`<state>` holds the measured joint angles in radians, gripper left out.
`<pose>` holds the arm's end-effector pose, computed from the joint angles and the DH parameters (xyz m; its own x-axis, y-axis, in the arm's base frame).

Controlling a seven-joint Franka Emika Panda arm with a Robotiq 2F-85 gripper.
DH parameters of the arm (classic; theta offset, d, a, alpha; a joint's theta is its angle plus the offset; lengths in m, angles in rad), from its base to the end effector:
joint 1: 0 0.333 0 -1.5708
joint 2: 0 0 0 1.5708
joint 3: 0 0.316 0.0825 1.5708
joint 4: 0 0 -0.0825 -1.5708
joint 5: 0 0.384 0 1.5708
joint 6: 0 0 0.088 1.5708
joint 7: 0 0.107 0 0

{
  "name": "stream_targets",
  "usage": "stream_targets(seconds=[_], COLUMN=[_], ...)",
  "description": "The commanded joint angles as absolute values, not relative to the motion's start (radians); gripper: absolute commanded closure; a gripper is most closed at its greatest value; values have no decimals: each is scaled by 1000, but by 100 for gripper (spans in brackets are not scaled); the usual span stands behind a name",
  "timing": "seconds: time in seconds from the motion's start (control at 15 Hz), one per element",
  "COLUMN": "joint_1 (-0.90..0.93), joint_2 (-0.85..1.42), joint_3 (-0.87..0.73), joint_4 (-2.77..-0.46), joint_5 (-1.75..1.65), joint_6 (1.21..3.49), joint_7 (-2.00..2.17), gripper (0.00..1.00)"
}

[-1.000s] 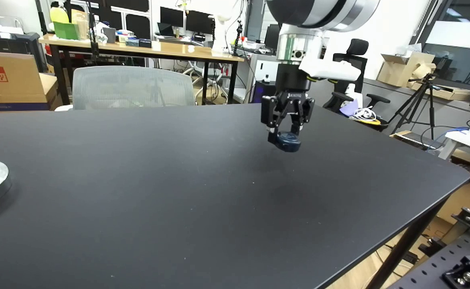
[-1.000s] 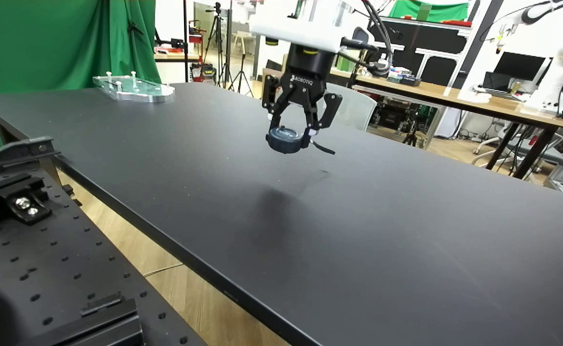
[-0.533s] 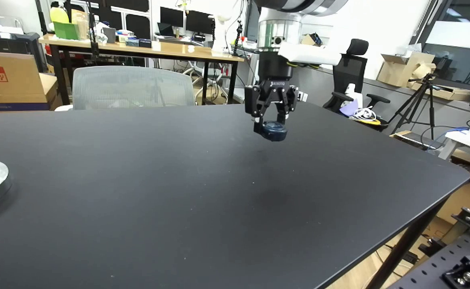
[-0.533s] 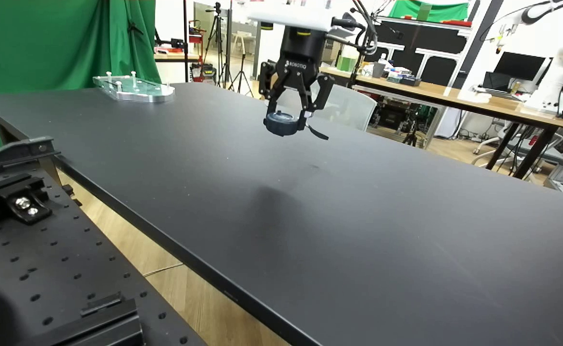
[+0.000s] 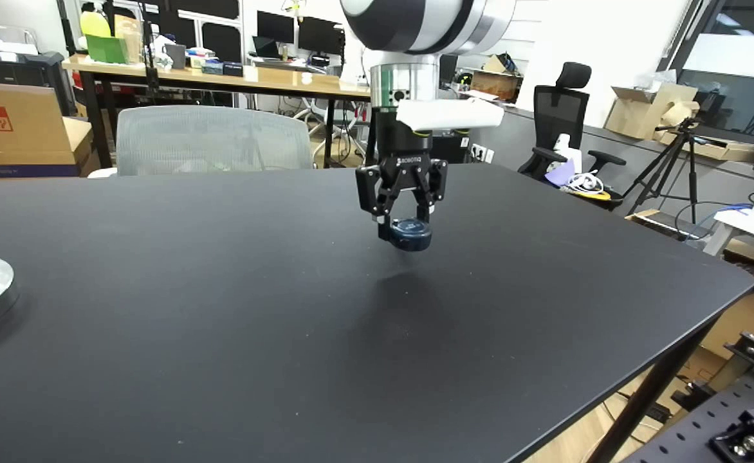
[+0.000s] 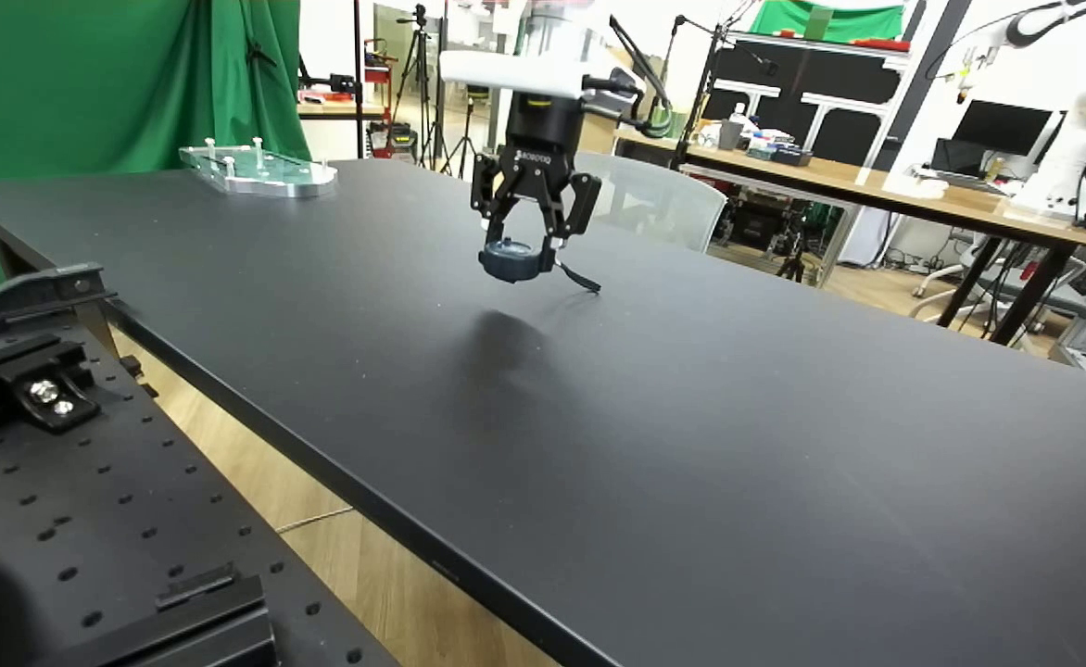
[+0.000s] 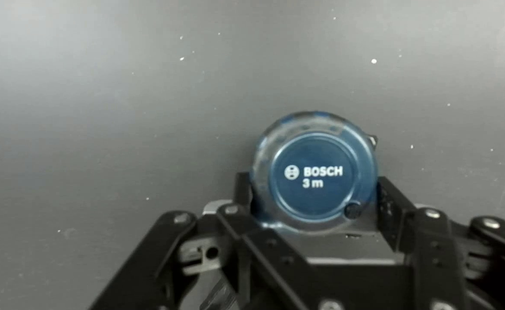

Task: Move the measuring tape slightly to the left

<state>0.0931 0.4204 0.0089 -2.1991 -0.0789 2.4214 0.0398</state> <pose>0.5298 0.0540 0.1739 0.9733 0.1192 -0.1962 0.1301 -0.9905 0.0435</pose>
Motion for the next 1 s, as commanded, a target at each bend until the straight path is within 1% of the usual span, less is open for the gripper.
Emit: stream_targets(seconds=[0.0,0.8,0.87,0.93], joint_1=[102,91,90,90], joint_2=[452,475,474,474], joint_3=[15,34,35,36], joint_4=[-2161,-2156,-2156,-2156], joint_5=[-75,-51,-46,-43], joint_6=[2410,2457,2454,2454], joint_7=[76,38,37,36], gripper=[55,55,8,7])
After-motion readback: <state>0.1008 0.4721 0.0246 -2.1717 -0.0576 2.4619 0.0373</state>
